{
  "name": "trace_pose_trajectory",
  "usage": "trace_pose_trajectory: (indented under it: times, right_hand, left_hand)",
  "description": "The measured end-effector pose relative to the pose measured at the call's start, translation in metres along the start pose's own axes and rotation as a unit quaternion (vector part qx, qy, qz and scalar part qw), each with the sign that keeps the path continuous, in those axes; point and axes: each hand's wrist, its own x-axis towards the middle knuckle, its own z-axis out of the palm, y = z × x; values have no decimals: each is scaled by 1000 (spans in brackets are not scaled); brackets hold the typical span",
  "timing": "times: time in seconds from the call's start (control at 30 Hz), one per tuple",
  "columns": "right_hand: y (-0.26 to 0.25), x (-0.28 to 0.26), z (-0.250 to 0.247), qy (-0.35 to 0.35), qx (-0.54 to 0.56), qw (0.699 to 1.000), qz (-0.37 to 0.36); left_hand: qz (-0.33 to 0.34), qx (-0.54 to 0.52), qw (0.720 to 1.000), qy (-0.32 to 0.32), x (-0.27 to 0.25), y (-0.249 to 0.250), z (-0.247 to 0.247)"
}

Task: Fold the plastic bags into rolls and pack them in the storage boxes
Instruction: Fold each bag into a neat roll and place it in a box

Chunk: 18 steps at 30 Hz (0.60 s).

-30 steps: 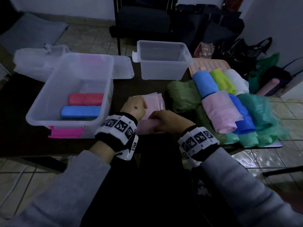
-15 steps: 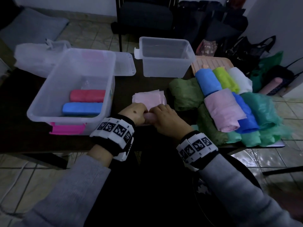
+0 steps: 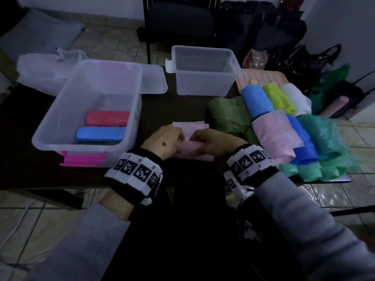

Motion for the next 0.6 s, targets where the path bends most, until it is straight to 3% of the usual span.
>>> trace_pose_trajectory:
  times: [0.17, 0.33, 0.43, 0.6]
  right_hand:
    - [4, 9, 1, 2, -6, 1000, 14]
    - [-2, 7, 21, 178, -67, 982, 1]
    - [-4, 1, 35, 175, -108, 978, -23]
    - [-1, 8, 40, 146, -162, 976, -2]
  left_hand:
    - [-1, -12, 1000, -21, 7, 0, 1]
    - [-26, -17, 999, -21, 20, -1, 6]
    - [-37, -35, 999, -19, 24, -3, 8]
    - [-33, -75, 996, 27, 25, -4, 2]
